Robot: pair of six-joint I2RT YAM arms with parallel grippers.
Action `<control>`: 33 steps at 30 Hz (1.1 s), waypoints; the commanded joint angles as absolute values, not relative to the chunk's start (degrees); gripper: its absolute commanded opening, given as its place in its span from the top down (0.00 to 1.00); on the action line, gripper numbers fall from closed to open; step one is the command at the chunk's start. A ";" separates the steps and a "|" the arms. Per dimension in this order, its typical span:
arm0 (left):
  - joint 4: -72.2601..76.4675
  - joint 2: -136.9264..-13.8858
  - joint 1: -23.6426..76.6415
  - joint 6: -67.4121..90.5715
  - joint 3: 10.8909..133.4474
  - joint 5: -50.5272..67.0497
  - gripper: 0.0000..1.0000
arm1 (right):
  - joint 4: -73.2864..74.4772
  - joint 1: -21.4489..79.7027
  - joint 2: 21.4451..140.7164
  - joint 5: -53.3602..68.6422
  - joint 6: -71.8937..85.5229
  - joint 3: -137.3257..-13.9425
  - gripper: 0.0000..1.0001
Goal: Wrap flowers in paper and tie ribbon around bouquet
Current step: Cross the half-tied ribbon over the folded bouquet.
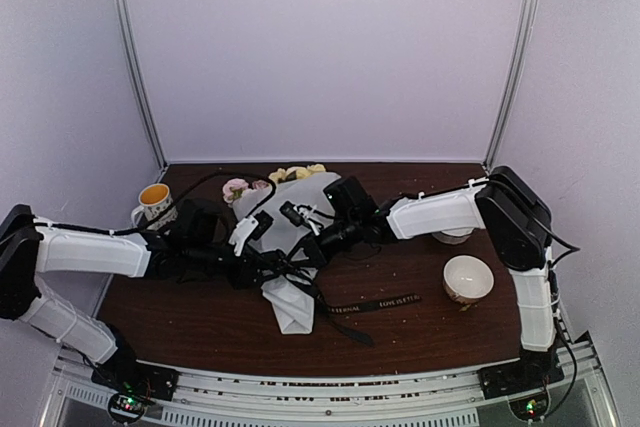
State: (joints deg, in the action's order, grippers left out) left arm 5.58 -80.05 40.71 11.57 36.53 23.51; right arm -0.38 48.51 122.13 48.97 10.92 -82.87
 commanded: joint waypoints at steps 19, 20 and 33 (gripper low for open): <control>-2.62 -72.04 39.81 10.02 32.27 1.22 0.27 | 4.31 48.28 120.06 47.78 8.17 -84.19 1.00; -2.33 -73.88 39.81 9.55 33.21 2.39 0.27 | 4.39 48.31 120.06 47.85 8.17 -84.28 1.00; 3.51 -82.07 39.81 7.23 36.76 12.98 0.82 | 6.71 48.20 118.85 46.81 7.66 -84.60 1.00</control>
